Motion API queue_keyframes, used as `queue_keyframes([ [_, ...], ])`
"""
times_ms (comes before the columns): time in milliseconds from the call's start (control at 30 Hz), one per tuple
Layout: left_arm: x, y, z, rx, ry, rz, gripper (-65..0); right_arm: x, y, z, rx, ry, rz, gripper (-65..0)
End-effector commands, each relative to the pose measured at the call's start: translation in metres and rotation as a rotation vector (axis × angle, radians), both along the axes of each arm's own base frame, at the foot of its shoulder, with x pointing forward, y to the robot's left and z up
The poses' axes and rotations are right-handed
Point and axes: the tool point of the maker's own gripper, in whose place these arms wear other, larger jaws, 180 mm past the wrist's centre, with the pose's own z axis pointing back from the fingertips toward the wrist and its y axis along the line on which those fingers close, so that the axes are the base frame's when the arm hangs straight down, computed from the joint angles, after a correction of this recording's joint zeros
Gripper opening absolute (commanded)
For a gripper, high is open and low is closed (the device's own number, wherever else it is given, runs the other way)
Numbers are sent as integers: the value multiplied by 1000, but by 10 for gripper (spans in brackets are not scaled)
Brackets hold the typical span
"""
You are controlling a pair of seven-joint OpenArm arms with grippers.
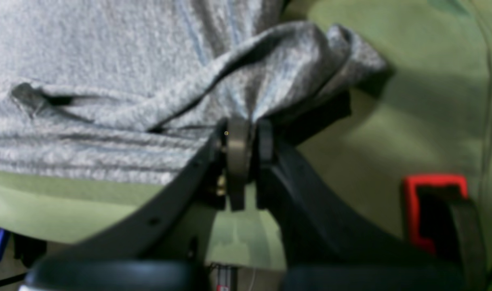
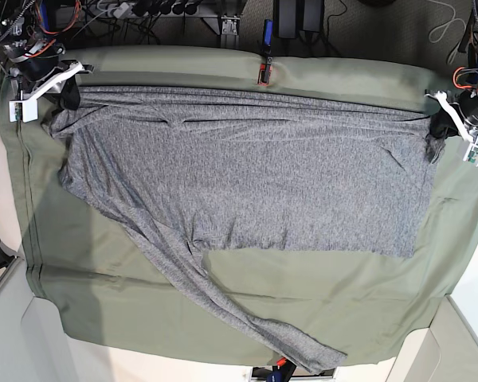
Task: Fold the T-shirt properly
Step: 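Pull the shirt back toward the collar side with both grippers, then release the shirt and move the right gripper along its side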
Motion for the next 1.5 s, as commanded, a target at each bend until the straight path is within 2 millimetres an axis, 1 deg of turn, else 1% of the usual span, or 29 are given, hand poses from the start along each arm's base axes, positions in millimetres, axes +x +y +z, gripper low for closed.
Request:
queue_keyframes([
  [0,7,17,11,68,-34,24,-650,5,-19,11,-63,-36,-29,-650],
  [133,6,10,6,56,-52,31,-650,5,-22,12,-65,-40,-37,-650],
  [333,4,6,2,44,-50,38,-530,2,-25,4,-54,-23,-51,-650],
  [367,4,6,2,44,-51,38,-522,1,-25,2,-52,-18,-54,-630],
  [467,4,6,2,45,-50,38,-502,-1,-26,-2,-46,-14,-63,-495],
  [533,4,6,2,45,-50,38,-464,1,-27,-1,-45,-24,-65,-438],
  [633,4,6,2,45,-50,38,-392,5,-22,4,-1,-55,-71,-415],
  [733,4,6,2,45,-51,38,-380,13,-18,12,33,-95,-74,-413],
  [900,9,8,10,42,-53,31,-381,39,-25,39,13,-195,-86,-413],
  [1033,23,5,25,37,-114,12,-381,68,-36,62,-34,-288,-102,-407],
  [1100,32,5,32,36,-140,12,-381,84,-41,73,-46,-339,-120,-394],
  [1167,40,5,38,36,-163,13,-381,100,-46,81,-56,-368,-137,-381],
  [1233,46,5,43,37,-180,13,-381,116,-51,80,-57,-375,-149,-380],
  [1300,49,5,45,36,-189,13,-381,133,-56,74,-49,-369,-163,-380],
  [1400,50,5,46,36,-192,13,-381,157,-62,54,-26,-328,-182,-380],
  [1467,49,5,45,36,-191,13,-381,169,-62,42,5,-295,-185,-380],
])
